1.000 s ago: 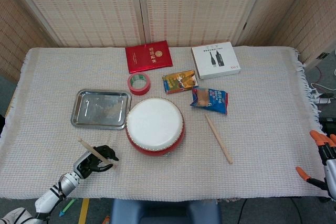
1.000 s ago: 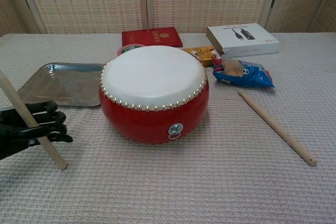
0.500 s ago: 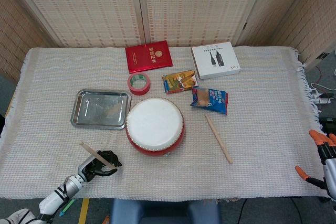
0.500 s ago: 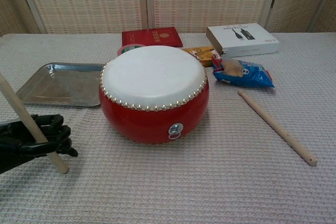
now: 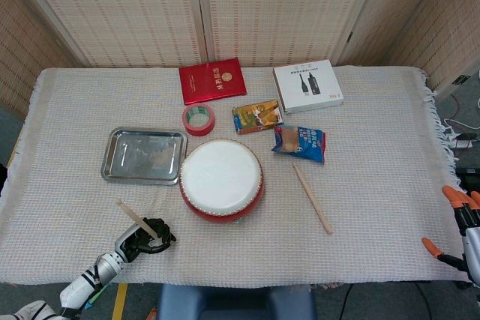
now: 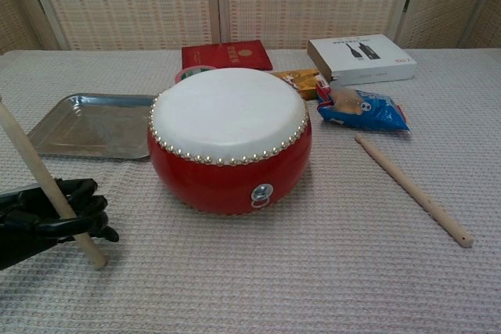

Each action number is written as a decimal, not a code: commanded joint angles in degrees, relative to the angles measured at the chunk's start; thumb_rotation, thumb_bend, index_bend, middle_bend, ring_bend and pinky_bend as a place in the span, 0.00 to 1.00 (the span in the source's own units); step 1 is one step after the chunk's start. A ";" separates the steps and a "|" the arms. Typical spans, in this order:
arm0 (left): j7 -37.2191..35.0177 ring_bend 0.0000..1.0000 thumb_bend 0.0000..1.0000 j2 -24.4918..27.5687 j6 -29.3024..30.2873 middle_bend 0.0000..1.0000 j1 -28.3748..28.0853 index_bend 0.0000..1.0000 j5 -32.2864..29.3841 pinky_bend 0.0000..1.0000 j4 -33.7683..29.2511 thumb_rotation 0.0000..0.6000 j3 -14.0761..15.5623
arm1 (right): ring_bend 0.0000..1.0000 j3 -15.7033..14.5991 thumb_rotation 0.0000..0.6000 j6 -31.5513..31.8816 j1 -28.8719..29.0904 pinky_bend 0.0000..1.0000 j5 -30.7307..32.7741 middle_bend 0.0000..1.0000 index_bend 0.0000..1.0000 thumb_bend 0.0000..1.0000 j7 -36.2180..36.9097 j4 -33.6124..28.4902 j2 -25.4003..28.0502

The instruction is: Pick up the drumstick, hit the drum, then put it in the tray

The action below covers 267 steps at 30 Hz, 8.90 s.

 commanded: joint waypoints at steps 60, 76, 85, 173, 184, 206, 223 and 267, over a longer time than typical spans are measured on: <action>25.82 0.82 0.24 -2.86 5.40 0.93 3.97 0.92 2.55 0.88 -2.79 1.00 1.91 | 0.00 0.30 1.00 0.94 0.05 0.00 -0.58 0.08 0.00 0.18 -1.66 -0.96 -0.01; 25.09 0.86 0.28 -4.42 4.83 0.98 4.96 0.97 2.01 0.87 -0.23 1.00 3.16 | 0.00 0.33 1.00 0.59 0.25 0.00 -0.58 0.08 0.00 0.18 -2.12 -1.32 0.02; 28.07 0.96 0.66 -5.64 4.16 1.00 5.39 1.00 -0.18 1.00 1.38 1.00 1.32 | 0.00 0.30 1.00 0.90 0.10 0.00 -0.68 0.08 0.00 0.18 -2.12 -1.38 0.06; 142.11 0.97 0.77 0.12 -3.99 1.00 -19.44 1.00 -35.22 1.00 -10.80 1.00 -21.97 | 0.00 0.99 1.00 3.43 0.25 0.00 -1.29 0.08 0.00 0.18 2.51 2.88 -0.58; 130.17 0.97 0.77 4.41 -4.40 1.00 -17.85 1.00 -38.65 1.00 -19.15 1.00 -27.18 | 0.00 1.04 1.00 3.33 0.48 0.00 -1.51 0.08 0.00 0.18 2.84 3.19 -0.69; 132.56 0.95 0.76 3.08 -1.62 1.00 -17.75 1.00 -37.43 1.00 -18.27 1.00 -25.06 | 0.00 0.93 1.00 3.33 0.33 0.00 -1.36 0.08 0.00 0.18 3.37 3.71 -1.02; 130.60 0.95 0.76 0.87 0.69 1.00 -17.26 1.00 -38.16 1.00 -17.42 1.00 -26.37 | 0.00 1.07 1.00 2.75 0.60 0.00 -1.04 0.08 0.00 0.18 3.45 3.86 -1.08; 134.49 0.93 0.76 1.41 0.97 1.00 -18.32 1.00 -38.67 1.00 -16.23 1.00 -25.39 | 0.00 0.54 1.00 1.33 0.67 0.00 -0.61 0.08 0.00 0.18 2.34 2.80 -0.54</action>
